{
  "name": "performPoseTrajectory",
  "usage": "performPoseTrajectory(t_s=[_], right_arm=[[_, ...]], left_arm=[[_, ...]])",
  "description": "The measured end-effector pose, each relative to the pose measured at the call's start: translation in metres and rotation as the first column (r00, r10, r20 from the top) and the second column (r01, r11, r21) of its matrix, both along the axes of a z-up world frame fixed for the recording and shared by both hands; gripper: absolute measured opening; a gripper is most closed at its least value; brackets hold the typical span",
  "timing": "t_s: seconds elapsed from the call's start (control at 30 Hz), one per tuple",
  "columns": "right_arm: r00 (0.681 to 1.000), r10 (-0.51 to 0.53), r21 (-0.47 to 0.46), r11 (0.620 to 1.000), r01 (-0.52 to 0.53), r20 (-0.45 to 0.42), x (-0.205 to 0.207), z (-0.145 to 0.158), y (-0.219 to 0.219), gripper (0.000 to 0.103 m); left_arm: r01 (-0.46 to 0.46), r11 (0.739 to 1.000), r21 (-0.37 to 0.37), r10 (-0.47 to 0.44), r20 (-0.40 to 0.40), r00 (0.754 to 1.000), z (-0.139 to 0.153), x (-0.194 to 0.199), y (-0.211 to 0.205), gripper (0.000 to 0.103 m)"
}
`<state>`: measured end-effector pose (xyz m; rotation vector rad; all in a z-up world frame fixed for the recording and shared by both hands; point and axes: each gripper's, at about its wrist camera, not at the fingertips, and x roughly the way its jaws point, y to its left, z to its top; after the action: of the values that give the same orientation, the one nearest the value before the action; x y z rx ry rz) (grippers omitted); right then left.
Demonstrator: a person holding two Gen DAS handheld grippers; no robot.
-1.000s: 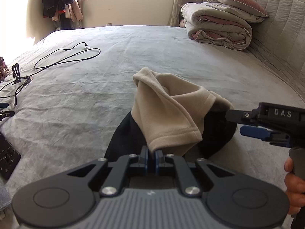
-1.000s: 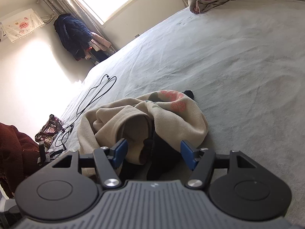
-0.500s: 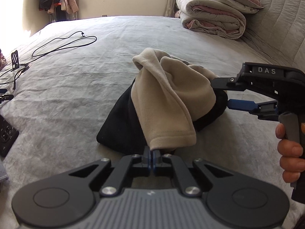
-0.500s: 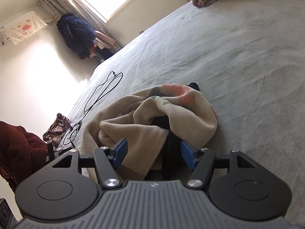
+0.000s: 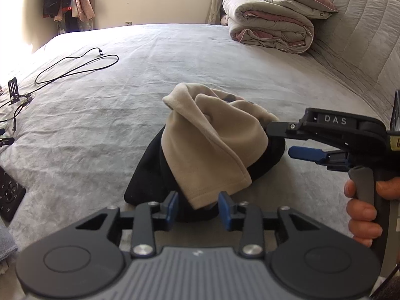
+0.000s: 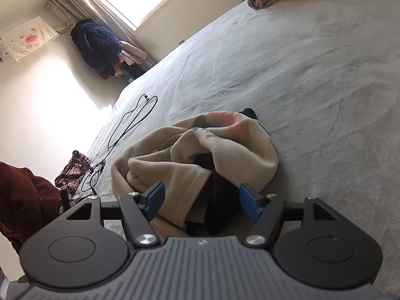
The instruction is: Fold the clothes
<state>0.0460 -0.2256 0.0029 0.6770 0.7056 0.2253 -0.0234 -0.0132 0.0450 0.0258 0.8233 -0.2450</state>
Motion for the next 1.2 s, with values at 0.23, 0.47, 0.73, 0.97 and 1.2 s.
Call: performPoseTrajectory(t_s=[0.23,0.47,0.73,0.97,1.2], right_arm=[[1.0,-0.009,0.023,1.0,0.009,-0.002,0.001,0.001,-0.005,0.071],[0.999,-0.031,0.042,0.999,0.031,-0.012,0.005,0.001,-0.012,0.071],[1.0,-0.022,0.045,0.999,0.022,-0.008,0.004,0.003,-0.012,0.071],[1.0,-0.011,0.046,0.999,0.012,-0.016,0.005,0.002,-0.009,0.071],[1.0,0.0,0.037,0.999,0.0,-0.015,0.004,0.002,-0.006,0.071]], left_arm=[[-0.031,0.999,-0.008,0.031,0.002,1.0,0.01,0.023,-0.005,0.047],[-0.092,0.996,-0.013,0.092,-0.011,0.996,0.007,0.057,-0.021,0.048],[-0.138,0.99,-0.003,0.138,-0.029,0.99,-0.004,0.07,-0.028,0.048],[-0.15,0.989,0.011,0.15,-0.041,0.988,-0.01,0.066,-0.025,0.008],[-0.125,0.992,0.026,0.125,0.006,0.992,0.0,0.05,-0.021,0.006]])
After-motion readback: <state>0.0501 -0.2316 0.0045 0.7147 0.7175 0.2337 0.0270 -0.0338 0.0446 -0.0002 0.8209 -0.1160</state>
